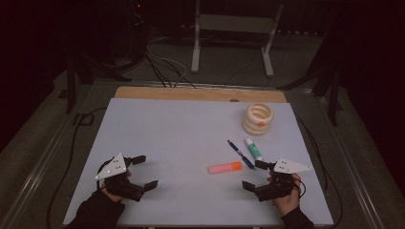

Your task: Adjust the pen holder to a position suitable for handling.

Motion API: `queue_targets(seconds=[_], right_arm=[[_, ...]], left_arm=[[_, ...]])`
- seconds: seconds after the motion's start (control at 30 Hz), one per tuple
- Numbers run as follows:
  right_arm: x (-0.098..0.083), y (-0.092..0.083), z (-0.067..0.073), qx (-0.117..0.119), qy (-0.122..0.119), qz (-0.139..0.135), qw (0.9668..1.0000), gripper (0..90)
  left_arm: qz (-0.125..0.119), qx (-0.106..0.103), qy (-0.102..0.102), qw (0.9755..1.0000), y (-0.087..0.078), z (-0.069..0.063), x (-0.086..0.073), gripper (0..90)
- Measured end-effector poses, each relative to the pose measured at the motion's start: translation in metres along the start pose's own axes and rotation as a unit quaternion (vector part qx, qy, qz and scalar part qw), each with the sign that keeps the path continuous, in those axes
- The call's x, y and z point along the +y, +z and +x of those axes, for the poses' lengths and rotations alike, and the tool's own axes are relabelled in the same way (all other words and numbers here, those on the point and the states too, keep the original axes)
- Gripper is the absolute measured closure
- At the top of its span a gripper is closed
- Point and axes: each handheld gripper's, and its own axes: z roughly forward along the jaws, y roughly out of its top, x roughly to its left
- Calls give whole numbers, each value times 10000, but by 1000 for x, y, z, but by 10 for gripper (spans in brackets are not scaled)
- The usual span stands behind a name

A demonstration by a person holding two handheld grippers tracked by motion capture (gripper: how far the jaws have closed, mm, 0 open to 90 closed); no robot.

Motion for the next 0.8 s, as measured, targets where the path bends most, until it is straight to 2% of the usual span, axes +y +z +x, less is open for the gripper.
queue_targets(seconds=[0.1, 0.33, 0.53, 0.6, 0.8], right_arm=[[-1, 0, 0, 16, 18, 21, 10000, 0], [-1, 5, 7, -6, -225, 329, 9992, 0], [0, 5, 6, 29, -217, 290, 9993, 0], [0, 6, 5, 59, -177, 369, 9991, 0], [4, 12, 12, -75, -288, 434, 9986, 0]], left_arm=[[14, -5, -28, 10000, 1, 0, 0, 1], [-3, -136, -120, 9998, 4, 1, 1, 1], [-14, -168, -183, 9997, 5, 1, 0, 1], [-31, -178, -188, 9997, 5, 1, 0, 1], [-66, -182, -216, 9996, 4, 4, -1, 1]])
